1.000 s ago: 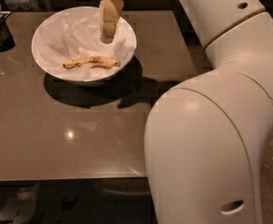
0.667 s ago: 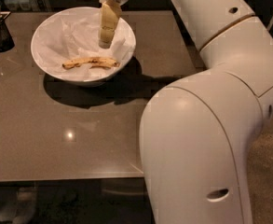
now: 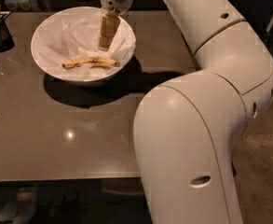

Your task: Pick banana from white bowl

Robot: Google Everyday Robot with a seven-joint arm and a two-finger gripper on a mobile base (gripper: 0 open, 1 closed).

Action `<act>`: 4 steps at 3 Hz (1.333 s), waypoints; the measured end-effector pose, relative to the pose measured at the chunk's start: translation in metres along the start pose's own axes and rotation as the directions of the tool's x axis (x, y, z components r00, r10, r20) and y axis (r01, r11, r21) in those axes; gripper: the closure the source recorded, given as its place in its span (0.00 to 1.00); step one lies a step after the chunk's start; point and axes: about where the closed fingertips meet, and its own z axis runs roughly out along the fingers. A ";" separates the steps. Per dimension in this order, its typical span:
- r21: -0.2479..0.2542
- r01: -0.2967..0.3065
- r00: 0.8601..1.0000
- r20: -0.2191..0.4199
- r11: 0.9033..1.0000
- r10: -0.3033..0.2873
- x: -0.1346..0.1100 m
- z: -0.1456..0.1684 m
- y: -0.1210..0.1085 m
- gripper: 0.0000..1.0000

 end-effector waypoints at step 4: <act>-0.067 -0.030 1.000 -0.012 0.997 0.029 0.007 0.054 -0.019 0.40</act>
Offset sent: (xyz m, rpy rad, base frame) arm -0.0058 -0.0182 -0.0308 -0.1157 0.1852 0.0448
